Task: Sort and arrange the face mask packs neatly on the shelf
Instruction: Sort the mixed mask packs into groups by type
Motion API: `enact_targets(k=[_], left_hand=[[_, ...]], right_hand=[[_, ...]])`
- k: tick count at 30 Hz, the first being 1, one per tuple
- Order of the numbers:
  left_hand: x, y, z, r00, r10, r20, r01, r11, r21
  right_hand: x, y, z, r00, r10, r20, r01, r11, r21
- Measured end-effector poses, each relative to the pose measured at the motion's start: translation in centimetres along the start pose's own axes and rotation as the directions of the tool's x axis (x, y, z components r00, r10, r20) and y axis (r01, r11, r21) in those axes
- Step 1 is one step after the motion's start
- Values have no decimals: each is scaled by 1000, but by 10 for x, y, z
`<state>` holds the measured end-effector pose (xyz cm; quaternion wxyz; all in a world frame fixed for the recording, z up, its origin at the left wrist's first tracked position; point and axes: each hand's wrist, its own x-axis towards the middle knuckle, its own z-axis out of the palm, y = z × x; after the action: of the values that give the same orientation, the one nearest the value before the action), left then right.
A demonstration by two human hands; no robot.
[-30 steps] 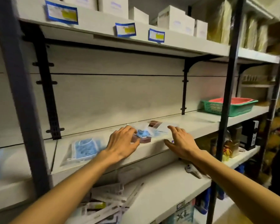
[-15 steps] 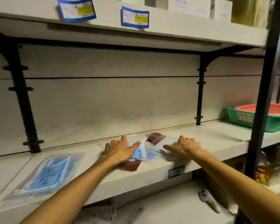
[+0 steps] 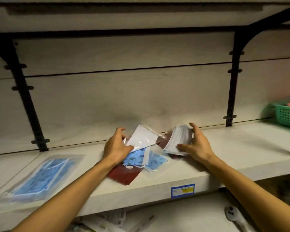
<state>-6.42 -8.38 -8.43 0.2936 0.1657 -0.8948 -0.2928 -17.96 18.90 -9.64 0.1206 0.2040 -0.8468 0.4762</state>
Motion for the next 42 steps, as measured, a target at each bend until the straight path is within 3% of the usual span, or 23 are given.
enact_targets(k=[2, 4, 7, 9, 12, 14, 16, 18, 20, 31, 36, 39, 42], left_hand=[[-5, -6, -3, 986, 124, -107, -128, 991, -33], [-11, -8, -11, 946, 301, -122, -299, 954, 32], [-23, -10, -24, 859, 504, 93, -510, 824, 245], [-32, -13, -29, 888, 389, 247, -440, 873, 208], [-42, -13, -36, 912, 177, 371, -158, 984, -80], [-45, -13, -35, 925, 128, 358, -71, 983, -168], [-45, -14, -32, 962, 60, 265, -31, 993, -112], [-44, -17, -28, 976, 60, 209, -87, 988, 124], [-44, -20, -26, 966, 74, 247, -139, 955, 261], [-54, -9, -27, 852, 319, 415, -467, 823, 325], [-62, 9, -31, 876, 462, 135, -479, 867, 139], [-62, 28, -31, 957, 289, -32, -289, 929, -232], [-61, 47, -42, 999, 20, -35, -36, 814, -580]], right_hand=[[3, 4, -3, 997, 18, -79, -10, 995, 103], [5, 5, -7, 989, 46, -140, -16, 978, 206], [4, 3, -7, 993, 57, -106, -17, 939, 344], [2, 1, -6, 997, 23, -70, 5, 930, 368], [0, -1, -4, 999, -42, 16, 33, 924, 381], [-2, -2, -3, 996, -67, 62, 37, 915, 401], [-3, -1, -4, 994, -84, 75, 44, 906, 421], [-5, -1, -4, 992, -94, 82, 50, 902, 429], [-5, 0, -4, 991, -101, 88, 55, 907, 418], [-7, -1, -5, 989, -138, 56, 106, 917, 385], [-14, -12, -15, 980, -149, -132, 183, 934, 308], [-18, -18, -27, 949, -140, -284, 210, 949, 234], [-29, -28, -39, 889, -183, -419, 261, 956, 136]])
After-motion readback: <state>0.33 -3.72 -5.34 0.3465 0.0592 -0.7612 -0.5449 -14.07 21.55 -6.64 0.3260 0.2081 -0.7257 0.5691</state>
